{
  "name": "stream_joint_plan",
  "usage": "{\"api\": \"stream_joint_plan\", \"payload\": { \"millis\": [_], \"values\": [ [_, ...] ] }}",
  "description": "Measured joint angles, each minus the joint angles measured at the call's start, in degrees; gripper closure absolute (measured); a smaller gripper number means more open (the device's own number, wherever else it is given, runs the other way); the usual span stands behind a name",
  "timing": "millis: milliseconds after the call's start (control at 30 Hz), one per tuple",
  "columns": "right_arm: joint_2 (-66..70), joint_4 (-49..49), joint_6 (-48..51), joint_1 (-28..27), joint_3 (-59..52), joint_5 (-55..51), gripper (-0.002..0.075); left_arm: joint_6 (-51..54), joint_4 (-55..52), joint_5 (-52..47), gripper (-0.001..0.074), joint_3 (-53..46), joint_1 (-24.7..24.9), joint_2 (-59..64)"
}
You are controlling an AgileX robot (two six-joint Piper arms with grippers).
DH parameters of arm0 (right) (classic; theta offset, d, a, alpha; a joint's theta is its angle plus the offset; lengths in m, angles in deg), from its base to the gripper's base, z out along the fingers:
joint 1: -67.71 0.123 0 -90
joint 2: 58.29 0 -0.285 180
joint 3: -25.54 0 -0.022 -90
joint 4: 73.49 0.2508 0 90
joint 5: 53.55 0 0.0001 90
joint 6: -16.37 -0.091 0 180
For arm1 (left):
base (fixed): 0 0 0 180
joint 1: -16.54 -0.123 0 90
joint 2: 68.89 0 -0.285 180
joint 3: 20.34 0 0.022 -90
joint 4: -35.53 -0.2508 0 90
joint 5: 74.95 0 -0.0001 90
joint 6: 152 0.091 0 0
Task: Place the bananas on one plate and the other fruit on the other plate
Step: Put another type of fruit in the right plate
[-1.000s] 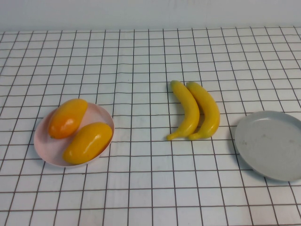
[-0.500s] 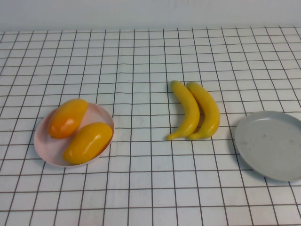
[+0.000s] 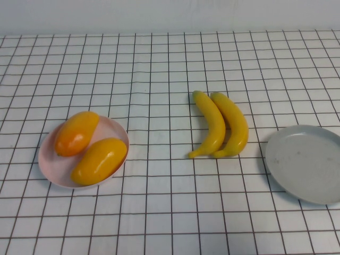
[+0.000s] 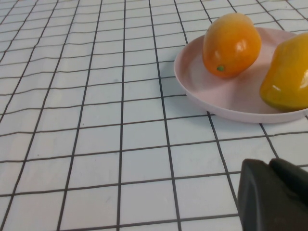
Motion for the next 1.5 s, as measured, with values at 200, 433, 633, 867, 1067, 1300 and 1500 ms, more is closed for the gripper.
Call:
{"api": "stream_joint_plan", "payload": {
  "millis": [200,433,633,867,1067,1300,1500],
  "values": [
    [16.4,-6.9,-1.0,10.6,9.5,-0.7,0.0680,0.0,0.0,0.0,0.0735,0.0,0.0,0.0],
    [33.7,-14.1,-9.6,17.7,21.5,5.8,0.0314,0.0,0.0,0.0,0.0735,0.0,0.0,0.0],
    [51.7,-16.7,-13.6,20.6,37.7,1.9,0.0225,0.0,0.0,0.0,0.0735,0.0,0.0,0.0],
    [68.3,-16.9,-14.2,21.9,59.8,-3.3,0.0241,0.0,0.0,0.0,0.0735,0.0,0.0,0.0],
    [78.8,-16.7,-15.8,21.9,73.9,-7.4,0.0242,0.0,0.0,0.0,0.0735,0.0,0.0,0.0],
    [82.6,-16.6,-16.7,22.3,75.8,-8.2,0.0246,0.0,0.0,0.0,0.0735,0.0,0.0,0.0],
    [83.6,-18.4,-16.9,22.4,76.2,-8.4,0.0342,0.0,0.0,0.0,0.0735,0.0,0.0,0.0]
  ]
}}
